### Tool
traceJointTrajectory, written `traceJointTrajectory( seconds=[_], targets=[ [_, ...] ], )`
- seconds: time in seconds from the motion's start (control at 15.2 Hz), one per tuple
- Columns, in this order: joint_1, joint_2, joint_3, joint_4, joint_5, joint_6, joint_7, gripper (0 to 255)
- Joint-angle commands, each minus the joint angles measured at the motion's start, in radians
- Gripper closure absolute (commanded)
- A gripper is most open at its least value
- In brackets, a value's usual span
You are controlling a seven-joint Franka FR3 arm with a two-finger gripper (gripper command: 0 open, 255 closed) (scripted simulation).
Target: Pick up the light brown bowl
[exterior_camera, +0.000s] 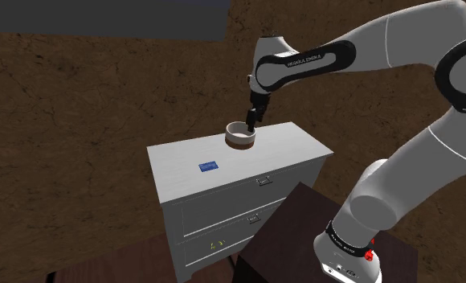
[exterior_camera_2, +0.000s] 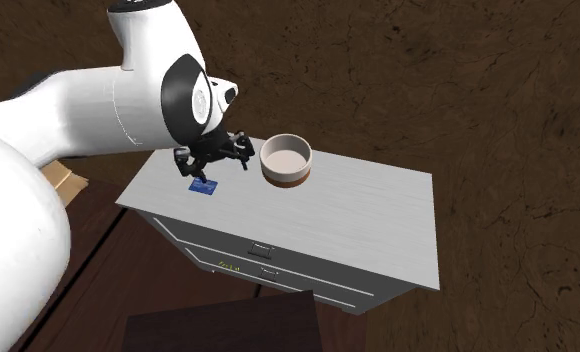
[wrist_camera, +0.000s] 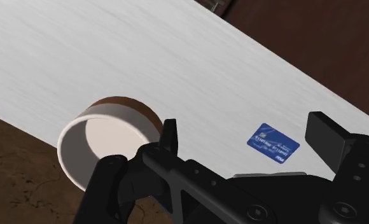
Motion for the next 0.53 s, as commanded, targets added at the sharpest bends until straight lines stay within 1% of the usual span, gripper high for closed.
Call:
traceJointTrajectory(
  seconds=[0.0,0.46],
  targets=[
    [-0.005,0.079,-0.013,0.041,0.005,0.038,-0.017,0],
    [-0.027,0.35,-0.044,0.213,0.043,0.131,-0.081,0]
  ],
)
